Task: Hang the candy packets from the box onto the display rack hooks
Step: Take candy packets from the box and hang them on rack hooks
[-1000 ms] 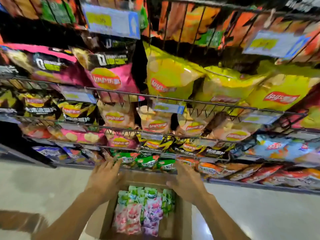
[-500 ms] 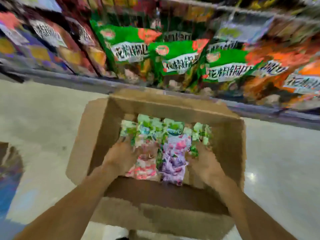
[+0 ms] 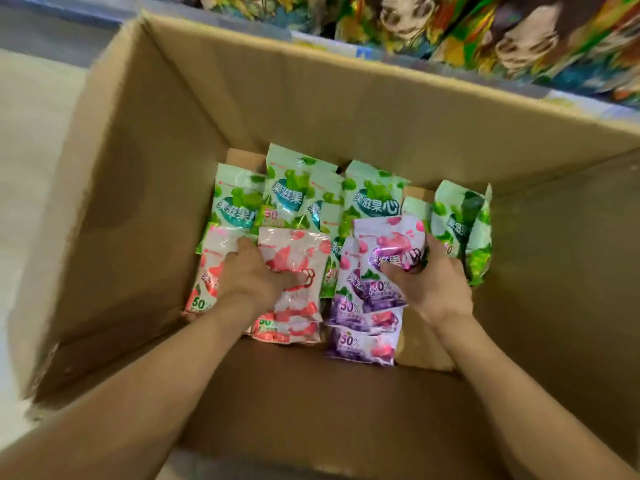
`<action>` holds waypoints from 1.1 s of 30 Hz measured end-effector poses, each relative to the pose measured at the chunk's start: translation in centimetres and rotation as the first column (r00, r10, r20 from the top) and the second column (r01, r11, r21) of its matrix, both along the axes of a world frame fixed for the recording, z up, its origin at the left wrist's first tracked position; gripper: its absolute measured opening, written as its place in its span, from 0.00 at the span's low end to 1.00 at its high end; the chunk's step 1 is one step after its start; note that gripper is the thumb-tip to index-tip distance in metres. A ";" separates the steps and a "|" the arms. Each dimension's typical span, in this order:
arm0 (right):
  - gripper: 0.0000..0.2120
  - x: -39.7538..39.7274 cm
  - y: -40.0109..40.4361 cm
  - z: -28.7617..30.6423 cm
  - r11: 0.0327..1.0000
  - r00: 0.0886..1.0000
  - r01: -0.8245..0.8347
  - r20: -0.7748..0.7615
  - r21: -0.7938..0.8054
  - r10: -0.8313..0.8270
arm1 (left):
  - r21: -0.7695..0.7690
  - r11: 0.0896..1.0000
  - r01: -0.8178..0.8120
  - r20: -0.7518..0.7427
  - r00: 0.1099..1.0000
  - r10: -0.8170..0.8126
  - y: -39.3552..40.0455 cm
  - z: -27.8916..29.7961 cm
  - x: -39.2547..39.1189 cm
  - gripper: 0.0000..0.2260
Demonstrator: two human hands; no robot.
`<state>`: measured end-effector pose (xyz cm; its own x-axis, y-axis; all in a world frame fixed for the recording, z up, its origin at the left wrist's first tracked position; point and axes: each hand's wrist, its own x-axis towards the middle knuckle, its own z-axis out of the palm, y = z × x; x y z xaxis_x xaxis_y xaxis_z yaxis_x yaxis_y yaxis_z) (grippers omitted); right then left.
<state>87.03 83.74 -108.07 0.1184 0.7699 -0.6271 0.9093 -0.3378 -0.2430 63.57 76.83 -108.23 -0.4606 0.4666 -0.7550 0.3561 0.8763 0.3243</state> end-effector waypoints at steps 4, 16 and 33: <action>0.39 -0.7 0.2 1.0 0.991 0.989 0.128 -0.074 -0.025 -0.130 | 0.032 0.997 -0.066 0.000 0.998 0.066 -0.2 1.2 0.3 0.41; 0.15 -1.6 -3.6 12.4 0.899 0.745 0.331 -0.505 -0.286 -0.435 | 0.135 0.957 -0.257 0.362 0.912 0.194 -2.8 12.9 -1.2 0.21; 0.11 -11.3 1.6 65.5 0.992 0.467 0.120 -0.879 -0.046 -0.097 | 0.428 0.600 -0.676 0.691 0.673 0.265 -3.6 64.3 -9.1 0.12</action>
